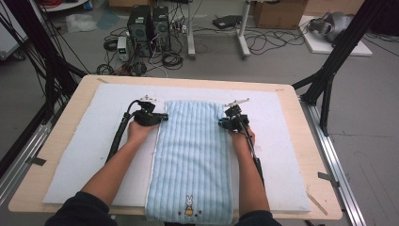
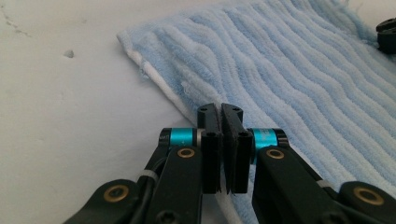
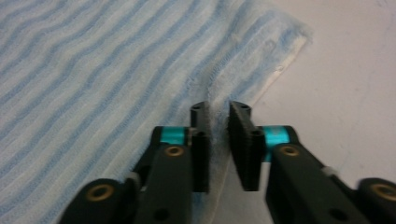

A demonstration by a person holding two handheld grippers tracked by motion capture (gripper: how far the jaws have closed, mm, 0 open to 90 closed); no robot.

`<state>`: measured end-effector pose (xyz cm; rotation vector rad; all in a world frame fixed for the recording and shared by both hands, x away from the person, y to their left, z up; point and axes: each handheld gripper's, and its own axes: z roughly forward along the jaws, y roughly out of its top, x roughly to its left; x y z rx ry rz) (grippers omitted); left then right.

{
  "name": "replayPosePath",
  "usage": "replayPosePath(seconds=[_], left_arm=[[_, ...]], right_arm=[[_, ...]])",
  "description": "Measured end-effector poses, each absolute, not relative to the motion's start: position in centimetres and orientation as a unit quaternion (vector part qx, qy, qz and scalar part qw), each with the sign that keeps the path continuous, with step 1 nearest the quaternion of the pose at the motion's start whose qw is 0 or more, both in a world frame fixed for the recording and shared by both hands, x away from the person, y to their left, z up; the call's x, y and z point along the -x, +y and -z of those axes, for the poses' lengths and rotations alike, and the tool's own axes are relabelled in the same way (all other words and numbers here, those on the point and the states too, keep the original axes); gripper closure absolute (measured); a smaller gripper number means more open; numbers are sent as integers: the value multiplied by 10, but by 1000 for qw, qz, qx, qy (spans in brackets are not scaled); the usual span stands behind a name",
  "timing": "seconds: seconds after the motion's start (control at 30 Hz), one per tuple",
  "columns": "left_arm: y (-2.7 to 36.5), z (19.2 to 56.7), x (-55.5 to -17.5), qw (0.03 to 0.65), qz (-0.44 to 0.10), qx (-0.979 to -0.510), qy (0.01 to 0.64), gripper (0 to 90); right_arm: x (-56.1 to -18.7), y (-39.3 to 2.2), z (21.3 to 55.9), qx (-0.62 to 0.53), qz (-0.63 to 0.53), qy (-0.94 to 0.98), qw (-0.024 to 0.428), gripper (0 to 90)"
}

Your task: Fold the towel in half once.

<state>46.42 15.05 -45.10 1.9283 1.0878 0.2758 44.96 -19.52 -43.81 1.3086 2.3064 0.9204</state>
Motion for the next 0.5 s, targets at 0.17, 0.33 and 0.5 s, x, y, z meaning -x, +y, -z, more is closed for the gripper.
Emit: replayPosePath(seconds=[0.17,0.33,0.5], left_arm=[[154,449,-469,465,-122,-750,454,866],[158,440,-471,475,-132,-748,445,865],[162,435,-465,486,-123,-749,433,864]], right_arm=[[-454,-190,437,-459,-307,809,202,851],[-456,-190,430,-474,-351,778,217,850],[-451,-189,428,-462,-356,785,208,850]])
